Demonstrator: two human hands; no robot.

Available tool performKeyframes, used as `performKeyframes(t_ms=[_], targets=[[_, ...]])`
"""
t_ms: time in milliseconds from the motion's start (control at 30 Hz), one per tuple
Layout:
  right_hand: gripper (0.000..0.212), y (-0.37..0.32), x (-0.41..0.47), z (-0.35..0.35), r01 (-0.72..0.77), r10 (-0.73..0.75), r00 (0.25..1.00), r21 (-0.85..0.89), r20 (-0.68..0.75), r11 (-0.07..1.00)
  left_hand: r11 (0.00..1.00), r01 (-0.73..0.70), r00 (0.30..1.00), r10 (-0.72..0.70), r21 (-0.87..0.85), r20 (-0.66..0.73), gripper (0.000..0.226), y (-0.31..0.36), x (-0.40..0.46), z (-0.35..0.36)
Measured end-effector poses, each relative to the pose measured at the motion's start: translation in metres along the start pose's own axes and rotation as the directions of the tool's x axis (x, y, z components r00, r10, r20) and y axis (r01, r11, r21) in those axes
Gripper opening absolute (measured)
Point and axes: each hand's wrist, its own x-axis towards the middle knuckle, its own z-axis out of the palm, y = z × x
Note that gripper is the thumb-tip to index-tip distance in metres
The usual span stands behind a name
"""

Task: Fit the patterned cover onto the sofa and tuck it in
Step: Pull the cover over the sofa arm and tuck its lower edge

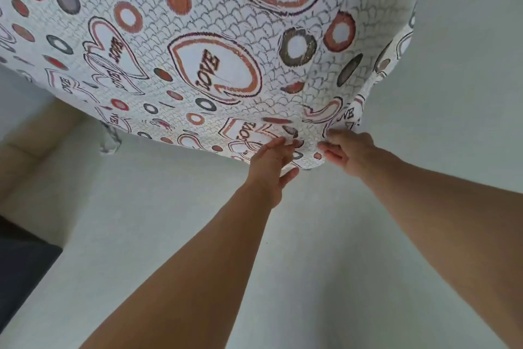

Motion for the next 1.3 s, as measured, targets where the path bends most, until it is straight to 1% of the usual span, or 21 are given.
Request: performKeyframes(t_ms=[100,167,233,333,400,467,500,533,567,600,633,667,767,833,900,933,1000,1100,1167,1200,1300], targets=[[0.015,0.016,0.001,-0.008,-0.01,0.009,1.0,-0.071,-0.024,0.997,0.998,0.06,0.997,-0.059,0.033,-0.041,0.017,-0.015,0.007,-0.002],[0.023,0.034,-0.004,-0.017,0.002,-0.011,0.997,-0.099,-0.081,0.995,0.995,0.095,0.99,-0.092,0.022,-0.102,0.014,-0.027,0.013,0.0],[0.025,0.048,-0.013,-0.029,0.026,-0.035,0.992,-0.075,-0.12,0.997,0.991,0.136,0.979,-0.135,-0.005,-0.15,0.028,-0.04,0.018,0.008],[0.019,0.068,-0.031,-0.038,0.078,-0.081,0.996,-0.06,-0.049,0.995,0.982,0.163,0.968,-0.178,-0.1,-0.176,0.053,-0.055,0.018,0.027],[0.013,0.074,-0.043,-0.04,0.089,-0.091,0.995,-0.032,-0.046,0.995,0.966,0.077,0.942,-0.151,-0.246,-0.3,0.076,-0.06,0.014,0.041],[0.013,0.074,-0.046,-0.039,0.113,-0.122,0.987,-0.088,-0.103,0.99,0.942,-0.034,0.906,-0.112,-0.333,-0.409,0.097,-0.064,0.007,0.05],[0.013,0.072,-0.048,-0.038,0.112,-0.126,0.983,-0.111,-0.134,0.987,0.927,-0.021,0.904,-0.142,-0.374,-0.404,0.096,-0.068,0.004,0.049],[0.012,0.069,-0.048,-0.037,0.092,-0.107,0.983,-0.105,-0.148,0.99,0.913,0.025,0.92,-0.18,-0.407,-0.349,0.083,-0.072,-0.002,0.046],[0.01,0.066,-0.05,-0.036,0.067,-0.075,0.988,-0.06,-0.136,0.996,0.899,0.078,0.947,-0.202,-0.43,-0.251,0.062,-0.078,-0.007,0.041],[0.008,0.063,-0.051,-0.035,0.028,-0.026,0.994,0.014,-0.103,1.0,0.884,0.123,0.969,-0.206,-0.451,-0.138,0.04,-0.082,-0.013,0.036],[0.007,0.061,-0.054,-0.034,-0.022,0.027,0.998,0.108,-0.051,0.994,0.872,0.147,0.979,-0.195,-0.467,-0.057,0.025,-0.087,-0.016,0.032],[0.009,0.059,-0.057,-0.034,-0.066,0.065,0.998,0.196,0.011,0.978,0.86,0.16,0.982,-0.188,-0.485,-0.01,0.019,-0.091,-0.019,0.028],[0.028,0.057,-0.06,-0.033,-0.134,0.082,0.983,0.333,0.165,0.933,0.877,0.174,0.977,-0.212,-0.448,-0.037,0.021,-0.092,-0.028,0.021],[0.039,0.054,-0.063,-0.033,-0.142,0.079,0.98,0.364,0.183,0.92,0.9,0.206,0.964,-0.255,-0.383,-0.08,0.022,-0.091,-0.038,0.018],[0.04,0.051,-0.069,-0.033,-0.124,0.085,0.986,0.302,0.14,0.945,0.911,0.268,0.943,-0.316,-0.314,-0.11,0.027,-0.09,-0.047,0.015],[0.038,0.049,-0.073,-0.033,-0.116,0.099,0.992,0.239,0.082,0.964,0.908,0.298,0.932,-0.344,-0.293,-0.118,0.029,-0.088,-0.052,0.015],[0.028,0.047,-0.08,-0.035,-0.11,0.12,0.987,0.087,-0.11,0.99,0.891,0.354,0.907,-0.401,-0.283,-0.127,0.033,-0.083,-0.06,0.018],[0.022,0.045,-0.087,-0.039,-0.055,0.017,0.956,-0.122,-0.292,0.991,0.864,0.393,0.881,-0.452,-0.315,-0.142,0.032,-0.073,-0.071,0.025],[0.021,0.041,-0.092,-0.04,-0.022,-0.05,0.94,-0.206,-0.338,0.978,0.861,0.386,0.873,-0.457,-0.33,-0.171,0.03,-0.068,-0.077,0.025],[0.019,0.038,-0.095,-0.039,-0.017,-0.057,0.937,-0.206,-0.346,0.978,0.861,0.382,0.87,-0.457,-0.335,-0.183,0.029,-0.066,-0.079,0.024],[0.012,0.037,-0.106,-0.041,0.016,-0.054,0.945,-0.118,-0.322,0.993,0.882,0.352,0.866,-0.434,-0.314,-0.248,0.028,-0.06,-0.087,0.016]])
